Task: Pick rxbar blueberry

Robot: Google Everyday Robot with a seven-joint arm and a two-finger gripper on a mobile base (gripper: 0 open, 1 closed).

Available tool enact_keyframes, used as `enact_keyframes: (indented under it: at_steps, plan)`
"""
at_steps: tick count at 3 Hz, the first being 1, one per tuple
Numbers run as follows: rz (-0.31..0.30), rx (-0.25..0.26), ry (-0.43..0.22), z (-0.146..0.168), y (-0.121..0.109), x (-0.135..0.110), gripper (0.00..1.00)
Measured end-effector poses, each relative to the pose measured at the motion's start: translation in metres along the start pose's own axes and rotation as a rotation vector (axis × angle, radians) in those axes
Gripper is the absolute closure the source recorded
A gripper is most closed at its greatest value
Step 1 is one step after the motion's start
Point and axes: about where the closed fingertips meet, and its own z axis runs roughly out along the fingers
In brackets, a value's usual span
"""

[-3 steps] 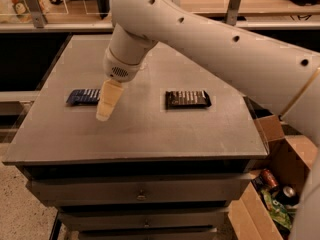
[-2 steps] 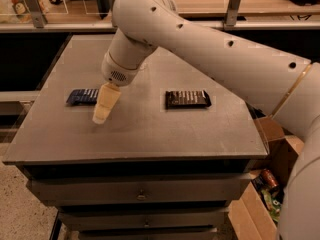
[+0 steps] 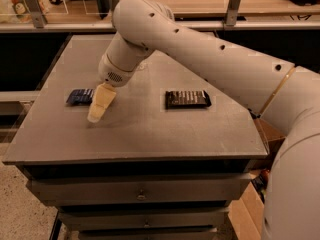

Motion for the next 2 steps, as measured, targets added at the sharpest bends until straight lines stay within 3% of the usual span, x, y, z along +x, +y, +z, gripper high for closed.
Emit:
enact_keyframes:
  at_steps: [1, 2]
  plan:
    - [0.016, -0.013, 0.008, 0.0053, -0.0036, 0.0005, 0.00]
    - [0.037, -0.016, 0.025, 0.0086, -0.0054, 0.0053, 0.17]
